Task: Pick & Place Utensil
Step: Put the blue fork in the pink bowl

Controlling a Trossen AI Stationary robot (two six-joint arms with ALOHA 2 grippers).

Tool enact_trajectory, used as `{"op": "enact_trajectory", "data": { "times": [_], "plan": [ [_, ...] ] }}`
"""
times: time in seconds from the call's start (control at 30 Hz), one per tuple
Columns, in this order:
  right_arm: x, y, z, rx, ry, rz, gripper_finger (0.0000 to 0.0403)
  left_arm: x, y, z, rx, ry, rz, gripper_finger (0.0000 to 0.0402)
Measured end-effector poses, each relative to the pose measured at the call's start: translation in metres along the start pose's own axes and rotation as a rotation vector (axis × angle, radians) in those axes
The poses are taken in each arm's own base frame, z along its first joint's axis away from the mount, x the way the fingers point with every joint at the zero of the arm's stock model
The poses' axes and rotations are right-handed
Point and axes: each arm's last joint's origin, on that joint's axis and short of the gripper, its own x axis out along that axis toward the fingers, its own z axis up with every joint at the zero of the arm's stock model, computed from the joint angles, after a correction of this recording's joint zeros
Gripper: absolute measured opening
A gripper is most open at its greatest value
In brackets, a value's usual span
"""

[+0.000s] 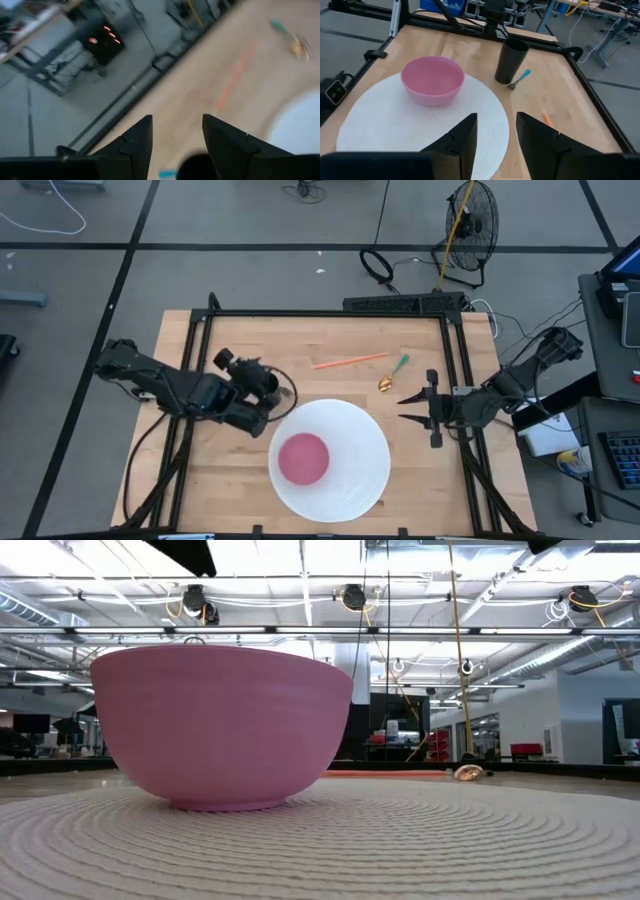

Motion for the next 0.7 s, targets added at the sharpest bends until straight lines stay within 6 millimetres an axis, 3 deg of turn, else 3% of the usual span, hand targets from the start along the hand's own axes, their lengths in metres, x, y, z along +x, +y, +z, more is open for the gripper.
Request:
{"op": "enact_trajectory", "data": {
  "times": [0.13,0.3,0.47,0.7],
  "plan": [
    [0.001,-0.002,-0.001,-0.004,0.008,-0.009,0.013,0.017,0.001,0.014,-0.081,-0.008,0.005,0.0177],
    [0.001,-0.002,-0.001,-0.016,0.011,-0.009,0.013,0.067,0.011,0.041,-0.15,0.176,-0.222,0.0177],
    [0.001,-0.002,-0.002,-0.011,0.021,-0.008,0.013,0.112,0.018,0.056,-0.124,0.216,-0.404,0.0177],
    [0.005,0.0,-0.013,0.001,0.065,-0.007,0.013,0.151,0.054,0.06,-0.127,0.263,-0.413,0.0177]
  ]
}}
